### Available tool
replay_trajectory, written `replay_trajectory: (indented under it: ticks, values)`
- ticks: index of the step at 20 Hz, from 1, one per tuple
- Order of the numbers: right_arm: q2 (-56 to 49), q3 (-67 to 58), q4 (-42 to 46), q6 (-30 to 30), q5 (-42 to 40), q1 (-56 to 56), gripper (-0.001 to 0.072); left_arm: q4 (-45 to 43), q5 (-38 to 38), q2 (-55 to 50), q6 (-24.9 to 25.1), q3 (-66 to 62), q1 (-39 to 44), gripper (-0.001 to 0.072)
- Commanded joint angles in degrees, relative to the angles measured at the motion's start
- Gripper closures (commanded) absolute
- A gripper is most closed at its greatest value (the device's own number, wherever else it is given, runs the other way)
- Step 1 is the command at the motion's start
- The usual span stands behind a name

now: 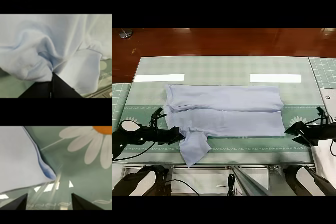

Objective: Fold the shirts.

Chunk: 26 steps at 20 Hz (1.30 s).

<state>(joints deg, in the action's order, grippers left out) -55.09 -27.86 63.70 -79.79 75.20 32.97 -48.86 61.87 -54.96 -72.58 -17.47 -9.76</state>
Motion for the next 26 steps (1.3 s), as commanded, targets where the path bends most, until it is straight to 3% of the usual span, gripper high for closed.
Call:
replay_trajectory:
  ticks: [1,8,13,15,16,17,20,26]
  values:
    - [-3.1,0.8,0.8,-1.0,-1.0,-4.4,0.0078,0.0,0.1,0.0,0.1,-0.1,0.0,0.0686]
    - [-8.1,0.8,-12.9,4.2,-10.2,-5.0,0.0086,0.1,0.0,0.0,0.1,-0.1,0.0,0.0686]
    - [-9.2,0.8,-14.2,4.5,-10.3,-5.1,0.0111,0.1,0.1,0.0,0.1,-0.1,0.0,0.0685]
    - [-9.1,0.8,-14.3,5.8,-10.6,-7.3,0.0380,0.1,0.1,0.0,0.1,-0.1,0.0,0.0685]
    - [-9.1,0.7,-14.3,8.3,-10.7,-9.1,0.0661,0.1,0.1,0.0,0.1,-0.1,0.0,0.0686]
    - [-9.1,0.5,-13.7,9.4,-10.7,-10.7,0.0693,0.1,0.1,0.0,0.1,-0.1,0.0,0.0685]
    - [-9.1,-3.5,-13.1,8.7,-8.7,-11.5,0.0693,0.1,1.6,0.0,0.1,-3.0,0.0,0.0685]
    - [-9.2,-19.0,-11.0,3.0,-9.1,-11.5,0.0693,0.0,0.1,-1.4,-0.1,-20.2,0.0,0.0685]
